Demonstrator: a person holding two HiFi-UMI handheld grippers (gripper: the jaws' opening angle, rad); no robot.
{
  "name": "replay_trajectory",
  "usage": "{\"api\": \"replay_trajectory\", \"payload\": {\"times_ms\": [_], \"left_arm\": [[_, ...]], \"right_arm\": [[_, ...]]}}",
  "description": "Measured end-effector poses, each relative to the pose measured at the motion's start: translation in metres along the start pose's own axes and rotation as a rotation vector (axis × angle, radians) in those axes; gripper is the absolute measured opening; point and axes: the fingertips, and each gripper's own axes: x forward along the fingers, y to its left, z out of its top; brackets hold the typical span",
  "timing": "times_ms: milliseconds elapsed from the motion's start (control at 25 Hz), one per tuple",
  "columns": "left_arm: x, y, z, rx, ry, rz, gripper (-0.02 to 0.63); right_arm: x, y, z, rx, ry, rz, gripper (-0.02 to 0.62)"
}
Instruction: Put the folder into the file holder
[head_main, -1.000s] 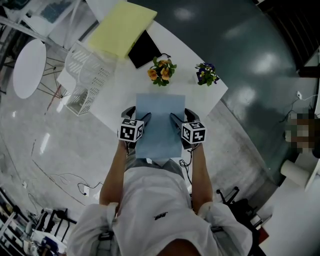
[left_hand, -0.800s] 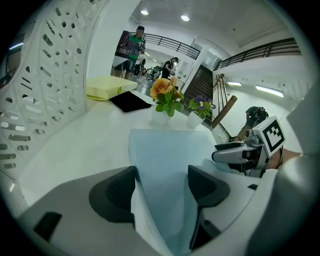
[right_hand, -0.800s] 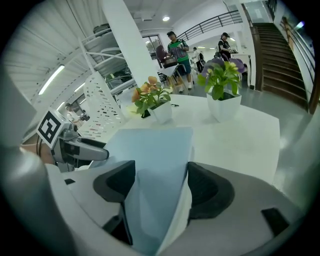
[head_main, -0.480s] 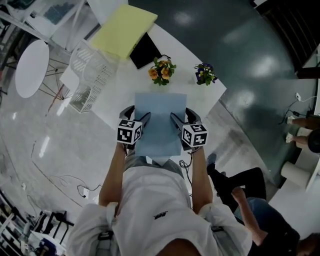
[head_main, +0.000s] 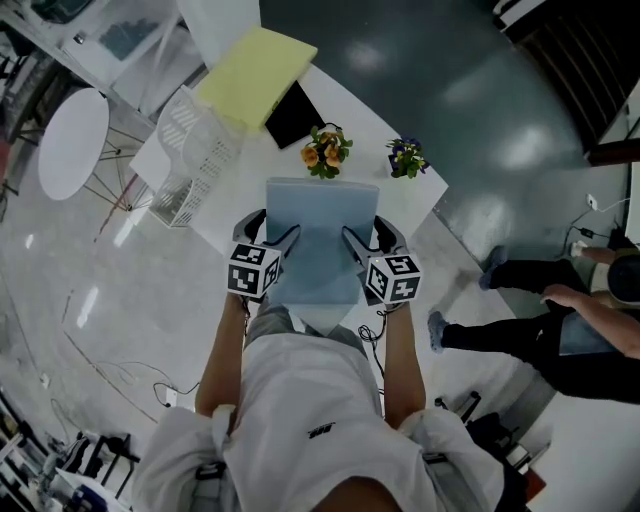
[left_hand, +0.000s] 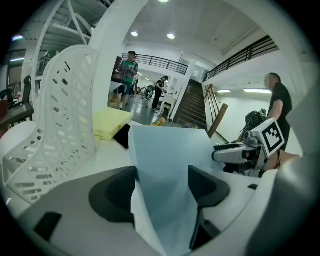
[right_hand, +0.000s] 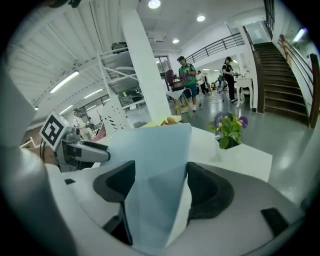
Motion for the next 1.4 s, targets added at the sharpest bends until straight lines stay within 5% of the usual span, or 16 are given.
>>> {"api": "replay_trajectory", "payload": {"times_ms": [680, 1400], "left_arm": [[-0.048, -0.011, 0.074, 0.103, -0.172, 0.014, 0.345], [-0.076, -0.031, 0.101, 0.224, -0.299, -0.027, 0.345]], "right_arm": [[-0.033, 0.022, 0.074, -0.055, -0.175, 0.002, 0.327], [-0.057, 0.028, 0.097, -0.084, -0.272, -0.002, 0.327]]}}
